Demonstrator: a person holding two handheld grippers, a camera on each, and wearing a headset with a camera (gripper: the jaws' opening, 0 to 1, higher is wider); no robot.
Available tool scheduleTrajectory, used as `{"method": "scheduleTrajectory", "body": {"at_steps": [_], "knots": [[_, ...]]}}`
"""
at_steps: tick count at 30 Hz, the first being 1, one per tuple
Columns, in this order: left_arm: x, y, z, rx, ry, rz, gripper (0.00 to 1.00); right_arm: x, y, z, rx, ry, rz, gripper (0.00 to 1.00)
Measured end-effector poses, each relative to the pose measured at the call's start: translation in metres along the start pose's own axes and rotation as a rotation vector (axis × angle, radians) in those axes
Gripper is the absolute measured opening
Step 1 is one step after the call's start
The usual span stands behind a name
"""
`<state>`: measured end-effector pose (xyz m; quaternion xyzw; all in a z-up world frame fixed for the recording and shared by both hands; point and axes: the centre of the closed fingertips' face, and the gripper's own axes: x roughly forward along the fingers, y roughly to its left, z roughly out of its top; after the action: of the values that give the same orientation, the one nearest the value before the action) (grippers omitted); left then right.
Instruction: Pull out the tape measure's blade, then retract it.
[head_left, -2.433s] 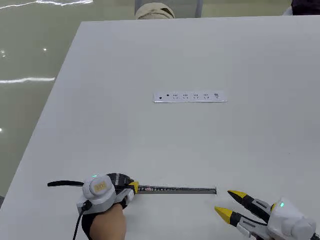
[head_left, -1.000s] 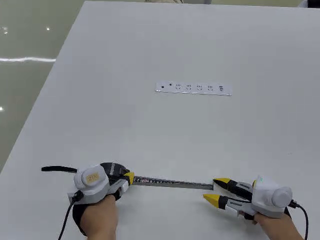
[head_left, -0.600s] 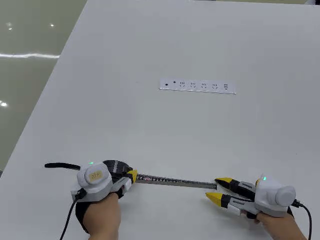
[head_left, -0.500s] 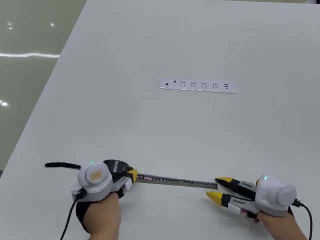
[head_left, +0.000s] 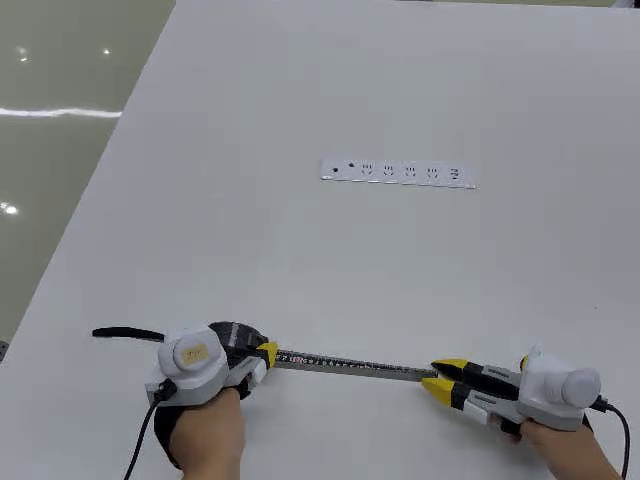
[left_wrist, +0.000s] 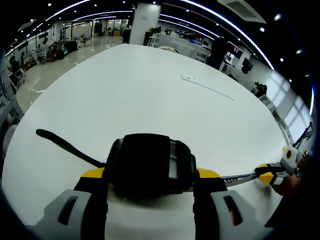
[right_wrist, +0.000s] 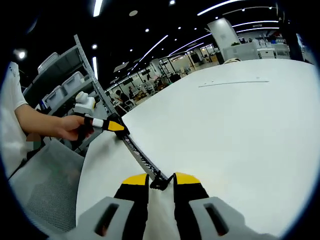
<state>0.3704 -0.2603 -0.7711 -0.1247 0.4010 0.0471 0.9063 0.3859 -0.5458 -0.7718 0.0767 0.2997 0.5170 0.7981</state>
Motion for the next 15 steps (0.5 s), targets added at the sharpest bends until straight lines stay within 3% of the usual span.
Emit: {"method": "scheduleTrajectory", "body": {"at_steps": [9, 15], "knots": [[0.0004, -0.0004, 0.0001, 0.002, -0.001, 0.002, 0.68, 0.0000, 0.0032, -0.0012, -0.070, 0.018, 0.026, 0.18], [0.0010, 0.0001, -0.0002, 0.005, 0.000, 0.002, 0.68, -0.0008, 0.0079, -0.0010, -0.200, 0.015, 0.022, 0.16]]}}
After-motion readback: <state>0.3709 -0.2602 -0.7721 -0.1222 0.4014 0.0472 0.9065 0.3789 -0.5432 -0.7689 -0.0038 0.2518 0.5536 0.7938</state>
